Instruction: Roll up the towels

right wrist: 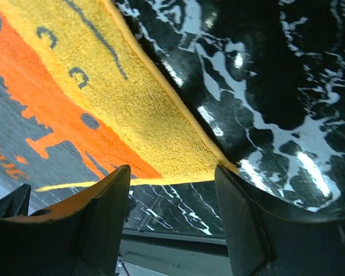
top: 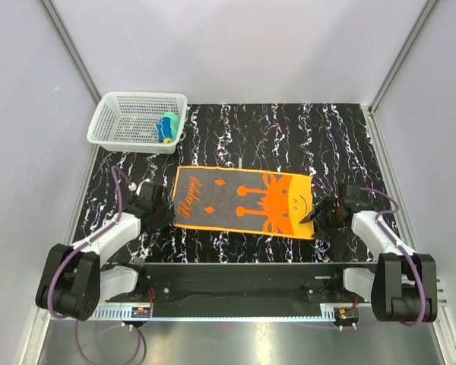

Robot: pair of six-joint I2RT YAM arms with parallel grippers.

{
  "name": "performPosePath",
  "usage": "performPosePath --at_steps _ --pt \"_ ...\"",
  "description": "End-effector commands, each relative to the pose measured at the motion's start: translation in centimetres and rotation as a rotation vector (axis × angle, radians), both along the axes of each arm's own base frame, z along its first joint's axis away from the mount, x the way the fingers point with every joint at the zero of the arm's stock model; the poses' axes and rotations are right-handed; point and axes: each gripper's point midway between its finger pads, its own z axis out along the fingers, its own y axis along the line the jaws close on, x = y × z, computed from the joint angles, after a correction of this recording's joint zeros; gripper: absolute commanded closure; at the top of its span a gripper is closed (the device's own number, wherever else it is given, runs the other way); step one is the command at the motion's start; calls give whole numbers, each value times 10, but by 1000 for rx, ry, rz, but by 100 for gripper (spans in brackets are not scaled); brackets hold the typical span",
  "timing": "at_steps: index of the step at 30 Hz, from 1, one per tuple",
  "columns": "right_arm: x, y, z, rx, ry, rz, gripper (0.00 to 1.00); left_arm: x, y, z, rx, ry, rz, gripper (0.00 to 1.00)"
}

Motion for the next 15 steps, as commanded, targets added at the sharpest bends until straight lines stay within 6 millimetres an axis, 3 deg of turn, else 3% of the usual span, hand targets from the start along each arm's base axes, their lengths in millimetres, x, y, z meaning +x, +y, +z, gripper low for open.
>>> performPosePath --at_steps 1,6,11,15 --pt "-2 -16 11 -90 -6 -37 31 -10 13 5 67 18 -6 100" --pt "-10 -26 23 -152 1 -58 31 -8 14 13 67 -9 -5 100" --pt "-19 -20 7 -117 57 -68 31 -6 11 17 56 -34 -21 100" --pt "-15 -13 5 -126 55 -49 37 -3 10 17 59 -37 -41 100"
